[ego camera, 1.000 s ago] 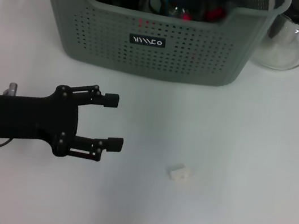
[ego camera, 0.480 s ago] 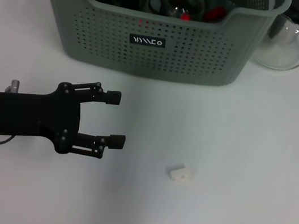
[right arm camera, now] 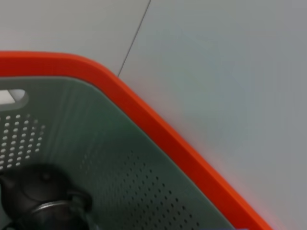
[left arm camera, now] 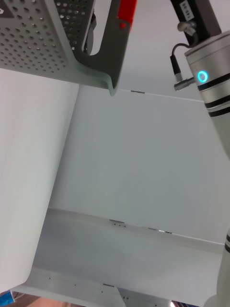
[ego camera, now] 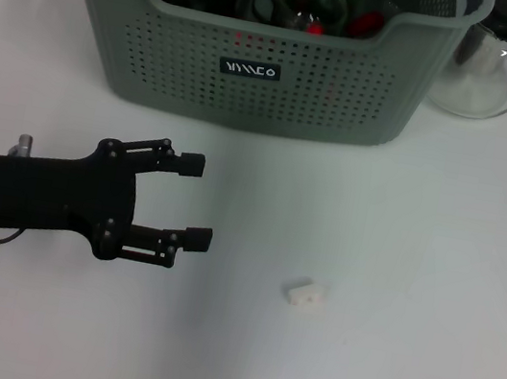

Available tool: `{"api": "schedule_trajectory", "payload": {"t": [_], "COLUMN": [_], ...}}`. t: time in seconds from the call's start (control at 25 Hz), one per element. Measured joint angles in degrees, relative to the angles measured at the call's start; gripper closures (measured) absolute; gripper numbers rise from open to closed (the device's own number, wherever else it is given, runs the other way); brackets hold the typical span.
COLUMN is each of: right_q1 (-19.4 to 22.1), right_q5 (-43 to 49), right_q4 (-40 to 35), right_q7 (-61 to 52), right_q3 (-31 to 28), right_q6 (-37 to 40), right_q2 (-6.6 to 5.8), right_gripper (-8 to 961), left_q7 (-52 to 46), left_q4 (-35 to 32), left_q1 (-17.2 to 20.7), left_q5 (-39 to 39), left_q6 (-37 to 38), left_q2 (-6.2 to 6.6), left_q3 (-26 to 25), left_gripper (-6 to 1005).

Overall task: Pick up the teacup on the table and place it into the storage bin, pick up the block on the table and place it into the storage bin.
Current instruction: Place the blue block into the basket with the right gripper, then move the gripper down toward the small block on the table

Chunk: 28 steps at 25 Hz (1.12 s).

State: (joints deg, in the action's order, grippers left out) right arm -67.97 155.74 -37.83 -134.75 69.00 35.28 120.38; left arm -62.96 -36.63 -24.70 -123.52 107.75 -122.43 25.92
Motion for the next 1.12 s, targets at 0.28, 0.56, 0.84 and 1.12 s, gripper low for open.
{"api": "schedule_trajectory", "payload": {"t": [0.28,0.56,0.84,1.12], "right_q1": [1.48,8.3,19.9,25.86], "right_q5": [-0.12,-11.17,-30.45,-36.84], "right_q4": [-3.06,-20.99,-42.89,-49.43], "right_q7": [-0.91,1.58,9.32,14.0], "right_q3": [0.84,2.1,-0.63,-6.67], "right_q6": [0.92,14.38,36.01,59.91], "right_q2": [0.03,-0.2,-0.84,-1.52], "right_gripper": [270,222,195,194], "left_q7": [-0.03,-0.3,-0.32,-0.1], "left_q4": [0.07,-0.01,0.03,-0.04], "left_q1": [0.01,0.22,0.16,0.61], "left_q5": [-0.2,0.04,-0.2,-0.47], "left_q6": [0.2,0.88,1.3,1.32], "left_q2": [0.0,0.0,0.0,0.08], "left_q3": [-0.16,-0.18,-0.16,-0.17], "left_gripper": [124,125,125,125]}}
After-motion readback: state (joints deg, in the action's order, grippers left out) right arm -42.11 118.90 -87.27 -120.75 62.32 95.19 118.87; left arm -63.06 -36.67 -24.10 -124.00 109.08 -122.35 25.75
